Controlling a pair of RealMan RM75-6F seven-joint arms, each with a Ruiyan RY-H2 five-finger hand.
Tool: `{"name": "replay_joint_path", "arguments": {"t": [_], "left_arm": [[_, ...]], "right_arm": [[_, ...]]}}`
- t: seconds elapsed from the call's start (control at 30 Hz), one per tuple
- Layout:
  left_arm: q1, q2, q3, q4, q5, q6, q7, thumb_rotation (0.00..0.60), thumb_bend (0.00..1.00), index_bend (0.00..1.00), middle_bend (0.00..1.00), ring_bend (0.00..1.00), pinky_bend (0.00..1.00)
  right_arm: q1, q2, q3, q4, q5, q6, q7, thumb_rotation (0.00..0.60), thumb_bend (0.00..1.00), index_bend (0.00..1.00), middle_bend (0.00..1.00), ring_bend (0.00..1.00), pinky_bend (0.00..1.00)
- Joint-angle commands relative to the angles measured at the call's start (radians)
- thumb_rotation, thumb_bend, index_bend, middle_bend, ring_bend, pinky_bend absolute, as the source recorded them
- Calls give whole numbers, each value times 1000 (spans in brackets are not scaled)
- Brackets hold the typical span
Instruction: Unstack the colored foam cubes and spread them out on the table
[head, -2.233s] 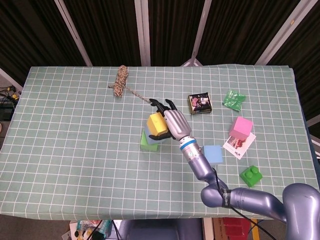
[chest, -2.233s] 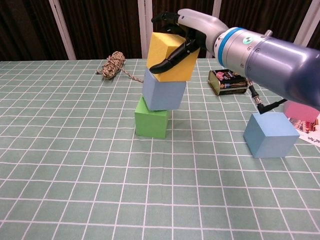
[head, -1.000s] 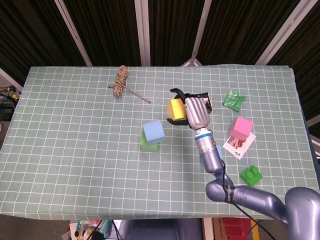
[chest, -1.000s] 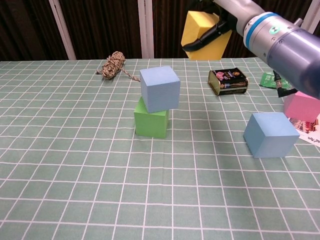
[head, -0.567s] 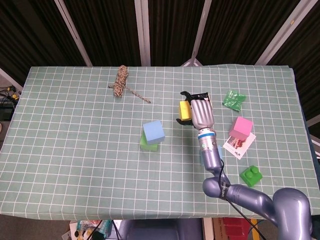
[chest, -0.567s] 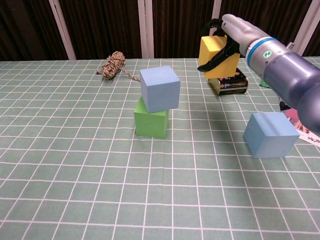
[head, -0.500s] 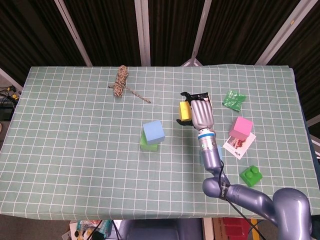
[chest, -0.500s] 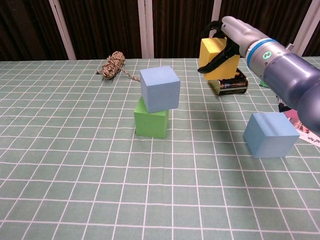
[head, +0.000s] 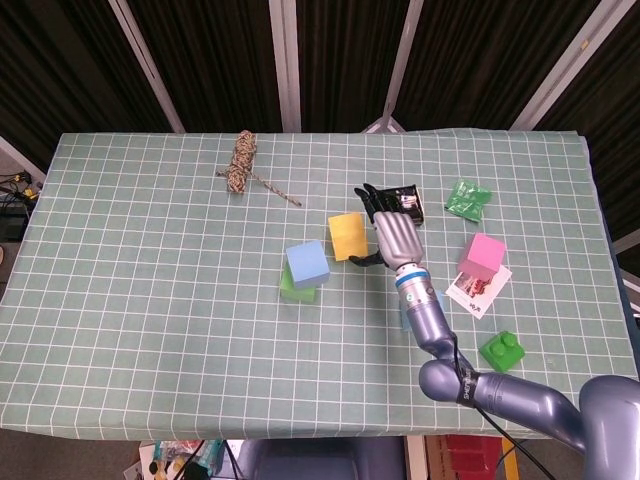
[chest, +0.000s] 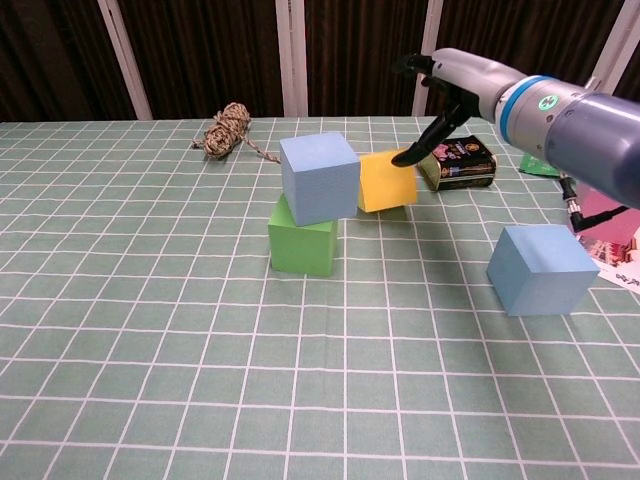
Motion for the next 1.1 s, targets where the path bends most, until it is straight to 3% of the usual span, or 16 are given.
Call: {"name": "replay_joint_path", "arguments": {"t": [0.03,0.2,0.4,0.57,0.77,0.93,1.1], "left_arm": [[0,1,-1,0,-3,0,-2,600,169,149,48,0,0],[-1,3,-4,1,-8,-3,-5,600,169,148,48,0,0],[1,2,1,-3,1,-1,-5,600,170,149,49,0,0],[5,2,3,-5,4,6,-6,600,170,149,49,0,0],[4,3,1,-4,3,4,-9,600,170,148,49,0,0],[5,8,0,-2,3,2,-20,600,170,148,50,0,0],[7,15,-5,1,-4,0,-36,600,170,148,49,0,0]], "right_arm": [[-12,16,12,-28,8,14,16,600,112,51,0,34,64],[-38,135,19,-155,42,-50,31,600,110,50,0,33,64],[-41,316,-25,-313,79,-189,-4,600,110,49,0,33,64],[-14,406,-83,-377,75,-279,-40,600,110,41,0,33,64],[-12,381,-90,-420,14,-230,-4,600,110,41,0,39,65],[-35,284,-75,-375,-123,-121,74,600,110,47,0,53,64],[-29,230,-74,-331,-153,-82,103,600,110,81,0,64,64]]}}
